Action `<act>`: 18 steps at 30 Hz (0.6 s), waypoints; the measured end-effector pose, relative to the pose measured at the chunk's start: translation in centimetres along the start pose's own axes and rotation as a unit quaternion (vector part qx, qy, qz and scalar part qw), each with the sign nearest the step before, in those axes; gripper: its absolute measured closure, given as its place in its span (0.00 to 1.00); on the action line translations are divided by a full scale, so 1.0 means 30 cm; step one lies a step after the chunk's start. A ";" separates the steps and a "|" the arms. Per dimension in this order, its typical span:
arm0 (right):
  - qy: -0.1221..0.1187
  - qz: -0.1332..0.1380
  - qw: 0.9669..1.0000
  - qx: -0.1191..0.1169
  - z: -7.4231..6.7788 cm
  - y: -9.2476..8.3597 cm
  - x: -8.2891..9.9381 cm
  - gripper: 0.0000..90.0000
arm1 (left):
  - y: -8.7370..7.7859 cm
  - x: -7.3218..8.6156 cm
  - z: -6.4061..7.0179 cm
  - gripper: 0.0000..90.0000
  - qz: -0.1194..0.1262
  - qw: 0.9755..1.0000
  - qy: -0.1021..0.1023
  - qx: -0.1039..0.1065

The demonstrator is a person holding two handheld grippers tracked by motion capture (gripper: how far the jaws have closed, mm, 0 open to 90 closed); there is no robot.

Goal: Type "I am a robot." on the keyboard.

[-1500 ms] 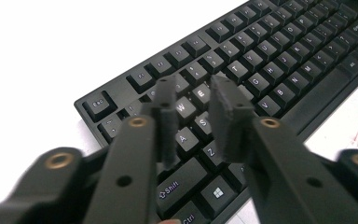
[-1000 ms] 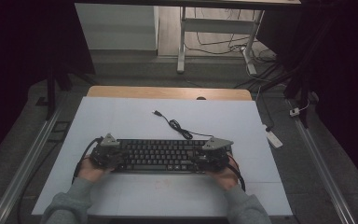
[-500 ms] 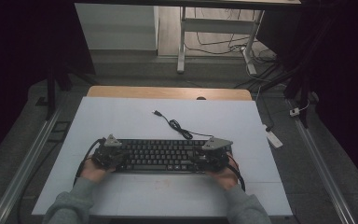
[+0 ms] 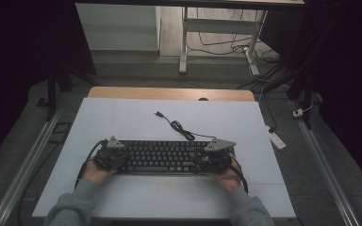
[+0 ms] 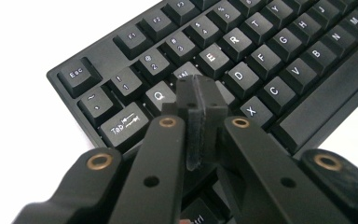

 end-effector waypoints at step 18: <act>0.003 0.002 1.000 -0.001 0.002 -0.001 -0.001 0.57 | -0.086 -0.062 0.031 0.53 0.095 0.995 -0.003 0.021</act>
Point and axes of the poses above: each handheld gripper's, and its own axes: y roughly forward along the jaws, x roughly out of its underside, z roughly to its right, the point moved 7 cm from there along y, roughly forward along the jaws, and after that the axes turned 13 degrees about x, right-handed, at the moved point
